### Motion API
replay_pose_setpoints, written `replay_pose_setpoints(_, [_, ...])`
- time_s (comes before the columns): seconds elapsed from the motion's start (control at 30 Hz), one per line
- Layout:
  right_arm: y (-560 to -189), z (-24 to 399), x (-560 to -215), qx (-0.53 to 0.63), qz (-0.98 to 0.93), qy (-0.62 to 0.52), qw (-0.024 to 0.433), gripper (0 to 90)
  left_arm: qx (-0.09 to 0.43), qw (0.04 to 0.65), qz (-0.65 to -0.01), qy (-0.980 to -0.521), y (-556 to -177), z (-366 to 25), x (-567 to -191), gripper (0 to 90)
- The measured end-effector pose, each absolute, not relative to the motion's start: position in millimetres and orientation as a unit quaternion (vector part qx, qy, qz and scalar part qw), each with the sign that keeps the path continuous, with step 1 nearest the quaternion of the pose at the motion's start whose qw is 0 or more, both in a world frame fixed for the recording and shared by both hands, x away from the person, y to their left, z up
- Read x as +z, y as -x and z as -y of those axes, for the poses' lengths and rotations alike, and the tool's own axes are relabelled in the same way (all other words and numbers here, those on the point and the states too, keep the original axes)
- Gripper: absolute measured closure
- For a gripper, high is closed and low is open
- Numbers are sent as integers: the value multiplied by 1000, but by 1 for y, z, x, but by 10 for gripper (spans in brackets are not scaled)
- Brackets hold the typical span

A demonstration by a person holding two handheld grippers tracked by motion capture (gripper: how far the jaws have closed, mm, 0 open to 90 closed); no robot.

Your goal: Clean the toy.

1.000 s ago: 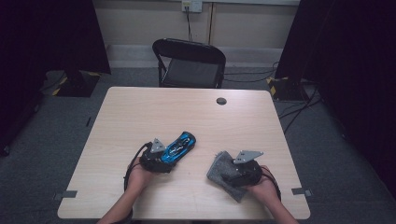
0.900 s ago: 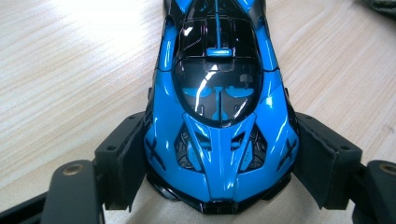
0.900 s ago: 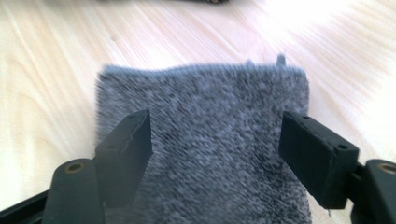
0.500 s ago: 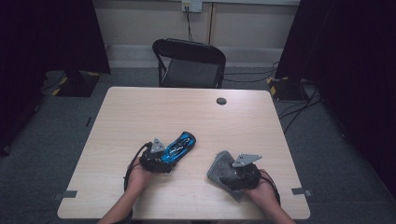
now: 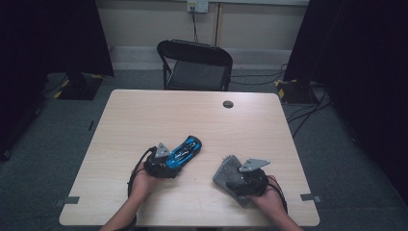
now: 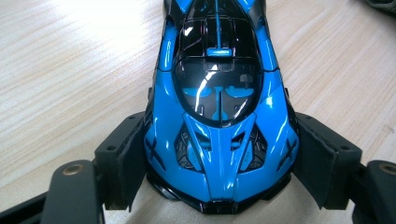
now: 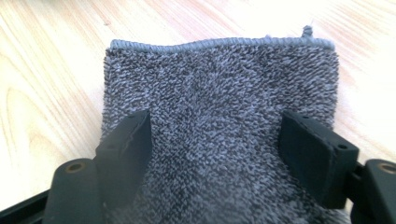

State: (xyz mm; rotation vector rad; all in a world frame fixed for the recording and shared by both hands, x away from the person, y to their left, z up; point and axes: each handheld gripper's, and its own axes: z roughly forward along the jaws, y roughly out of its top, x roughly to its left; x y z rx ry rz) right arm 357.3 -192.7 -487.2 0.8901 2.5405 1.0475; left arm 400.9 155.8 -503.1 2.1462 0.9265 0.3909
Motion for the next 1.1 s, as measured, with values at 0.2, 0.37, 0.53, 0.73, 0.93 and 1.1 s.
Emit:
replay_pose_setpoints(0.2, [-350, 199, -480, 351, -874, -309, 131, 253, 153, 376, -362, -839, -401, -156, -503, 254])
replay_pose_setpoints(0.37, [-344, 206, -484, 333, -878, -315, 141, 259, 153, 376, -362, -839, -401, -156, -503, 254])
replay_pose_setpoints(0.53, [-340, 206, -492, 341, -871, -320, 154, 274, 153, 376, -362, -839, -401, -156, -503, 254])
replay_pose_setpoints(0.73, [-341, 210, -491, 346, -862, -333, 161, 494, 153, 376, -362, -839, -401, -156, -503, 254])
replay_pose_setpoints(0.93, [-342, 207, -488, 327, -864, -342, 172, 662, 154, 376, -361, -839, -401, -156, -503, 254])
replay_pose_setpoints(1.1, [-345, 201, -485, 310, -871, -339, 174, 735, 154, 376, -361, -840, -401, -156, -503, 254])
